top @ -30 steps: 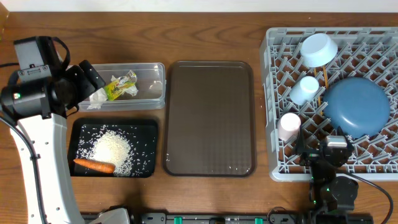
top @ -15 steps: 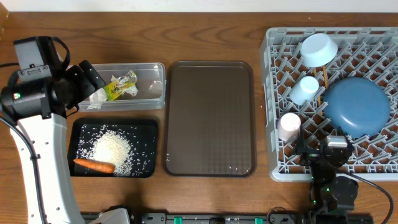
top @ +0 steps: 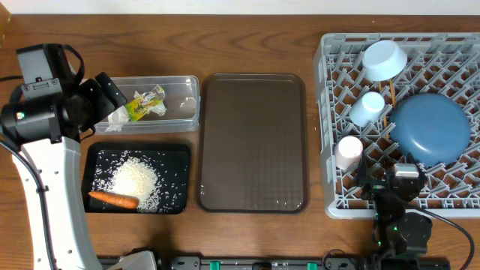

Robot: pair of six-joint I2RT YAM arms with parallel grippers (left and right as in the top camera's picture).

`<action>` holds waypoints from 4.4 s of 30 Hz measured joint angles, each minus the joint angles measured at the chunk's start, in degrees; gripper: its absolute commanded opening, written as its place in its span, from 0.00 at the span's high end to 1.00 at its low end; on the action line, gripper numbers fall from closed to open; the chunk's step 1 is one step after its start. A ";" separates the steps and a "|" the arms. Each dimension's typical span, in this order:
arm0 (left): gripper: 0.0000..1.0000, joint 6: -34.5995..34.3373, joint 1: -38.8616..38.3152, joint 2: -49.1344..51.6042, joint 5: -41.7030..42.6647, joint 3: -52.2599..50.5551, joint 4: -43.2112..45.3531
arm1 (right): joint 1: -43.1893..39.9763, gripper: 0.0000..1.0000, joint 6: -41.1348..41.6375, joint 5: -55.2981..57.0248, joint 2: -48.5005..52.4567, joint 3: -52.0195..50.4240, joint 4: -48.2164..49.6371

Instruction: Sort waste into correct bins and load items into the dishwasher rack

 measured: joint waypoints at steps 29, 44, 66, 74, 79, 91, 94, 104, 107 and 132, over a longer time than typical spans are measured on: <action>0.02 0.00 -6.64 -12.66 0.04 0.00 3.04 | 0.00 0.01 0.00 0.02 0.00 0.00 0.00; 0.02 -0.02 -13.20 -43.17 -0.68 -2.21 3.06 | 0.00 0.01 0.00 0.04 0.00 0.00 0.02; 0.02 -0.04 -13.20 -69.13 -4.11 -68.65 62.34 | 0.00 0.01 0.02 0.26 0.00 0.00 0.00; 0.02 -0.22 -13.20 -77.57 -3.87 -82.82 73.70 | 0.00 0.01 0.00 0.42 0.00 0.00 0.00; 0.02 -1.57 -13.20 -77.96 -3.56 -84.78 74.51 | 0.00 0.01 0.00 0.42 0.00 0.00 0.00; 0.02 -2.14 -13.20 -78.14 0.26 -87.84 70.10 | 0.00 0.01 0.00 0.42 0.00 0.00 0.00; 0.02 -2.14 -13.20 -78.18 0.48 -87.84 64.37 | 0.00 0.01 0.00 0.42 0.00 0.00 0.02; 0.02 10.19 -13.25 -78.12 1.60 -87.45 61.64 | 0.00 0.01 0.00 0.42 0.00 0.00 0.00; 0.02 12.13 -13.25 -78.12 1.60 -87.45 61.64 | 0.00 0.01 0.00 0.42 0.00 0.00 0.00; 0.02 14.43 -13.25 -78.12 1.62 -87.45 61.61 | 0.00 0.01 0.00 0.42 0.00 0.00 0.02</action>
